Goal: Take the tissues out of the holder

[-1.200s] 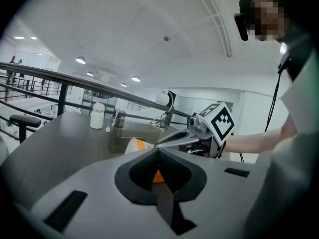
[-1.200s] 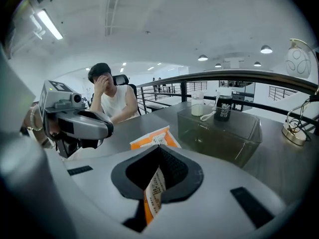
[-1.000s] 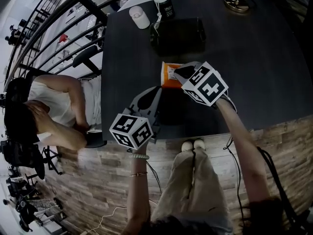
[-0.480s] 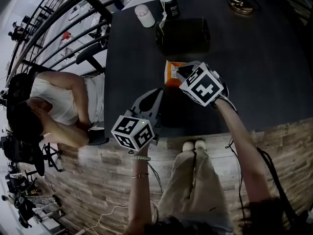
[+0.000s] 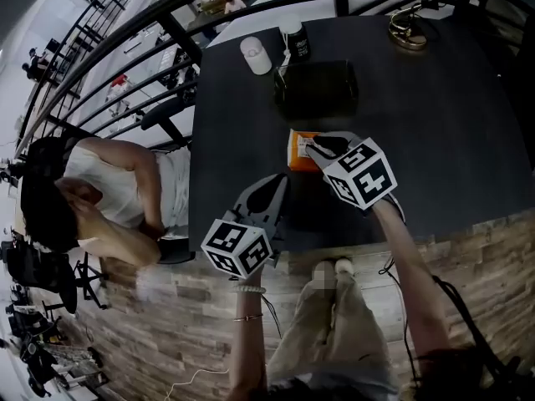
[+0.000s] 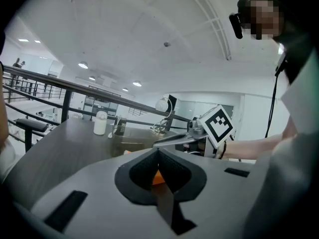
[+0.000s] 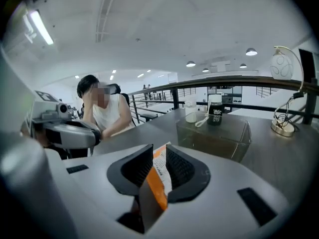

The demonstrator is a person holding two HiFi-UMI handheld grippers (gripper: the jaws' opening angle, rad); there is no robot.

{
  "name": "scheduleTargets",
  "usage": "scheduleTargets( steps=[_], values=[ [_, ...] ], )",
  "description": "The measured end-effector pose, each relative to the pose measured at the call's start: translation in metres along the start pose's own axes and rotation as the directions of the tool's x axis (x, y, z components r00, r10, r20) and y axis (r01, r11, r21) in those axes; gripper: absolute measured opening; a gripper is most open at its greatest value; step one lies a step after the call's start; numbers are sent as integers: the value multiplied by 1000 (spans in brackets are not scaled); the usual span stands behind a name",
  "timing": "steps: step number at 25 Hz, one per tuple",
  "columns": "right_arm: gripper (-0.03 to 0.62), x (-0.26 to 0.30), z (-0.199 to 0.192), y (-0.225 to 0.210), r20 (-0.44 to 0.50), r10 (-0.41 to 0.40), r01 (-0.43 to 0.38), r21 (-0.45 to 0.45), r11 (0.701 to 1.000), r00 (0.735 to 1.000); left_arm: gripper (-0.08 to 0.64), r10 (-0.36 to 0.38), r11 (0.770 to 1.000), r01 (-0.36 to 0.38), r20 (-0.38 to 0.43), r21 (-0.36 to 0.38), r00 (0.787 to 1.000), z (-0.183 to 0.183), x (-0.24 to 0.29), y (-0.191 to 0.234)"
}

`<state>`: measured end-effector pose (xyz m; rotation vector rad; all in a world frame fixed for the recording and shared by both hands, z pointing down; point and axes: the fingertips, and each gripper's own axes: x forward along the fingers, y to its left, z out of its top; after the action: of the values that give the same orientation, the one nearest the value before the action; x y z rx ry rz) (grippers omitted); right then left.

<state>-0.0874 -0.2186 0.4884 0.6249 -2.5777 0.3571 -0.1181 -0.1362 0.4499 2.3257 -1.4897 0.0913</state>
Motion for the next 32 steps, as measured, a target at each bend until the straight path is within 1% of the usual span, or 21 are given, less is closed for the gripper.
scheduleTargets(
  steps=[3, 5, 9, 12, 15, 20, 22, 27, 32],
  values=[
    [86, -14, 10, 13, 67, 53, -58, 79, 995, 996, 8, -23, 1000, 23, 22, 13, 999, 12, -1, -8],
    [83, -24, 17, 22, 96, 76, -85, 97, 992, 992, 8, -40, 999, 39, 37, 26, 999, 20, -2, -15],
    [43, -46, 29, 40, 145, 71, -84, 85, 993, 987, 8, -62, 997, 59, 60, 47, 996, 34, -12, -30],
    [25, -61, 40, 47, 193, 62, -81, 88, 993, 979, 8, -88, 994, 83, 73, 74, 993, 44, -17, -40],
    [14, -74, 52, 49, 235, 36, -55, 79, 995, 971, 8, -123, 988, 115, 75, 105, 990, 51, -18, -50],
    [14, -93, 67, 60, 294, 14, -25, 36, 999, 956, 8, -173, 976, 159, 84, 148, 981, 61, -24, -66],
    [14, -99, 72, 63, 323, 10, -21, 32, 999, 946, 8, -186, 972, 169, 92, 163, 978, 66, -27, -70],
    [14, -113, 78, 72, 379, 16, -33, 38, 999, 925, 8, -203, 966, 181, 108, 188, 973, 74, -34, -76],
    [14, -125, 75, 86, 408, 23, -35, 22, 999, 913, 8, -220, 957, 194, 105, 216, 970, 73, -43, -84]
  ],
)
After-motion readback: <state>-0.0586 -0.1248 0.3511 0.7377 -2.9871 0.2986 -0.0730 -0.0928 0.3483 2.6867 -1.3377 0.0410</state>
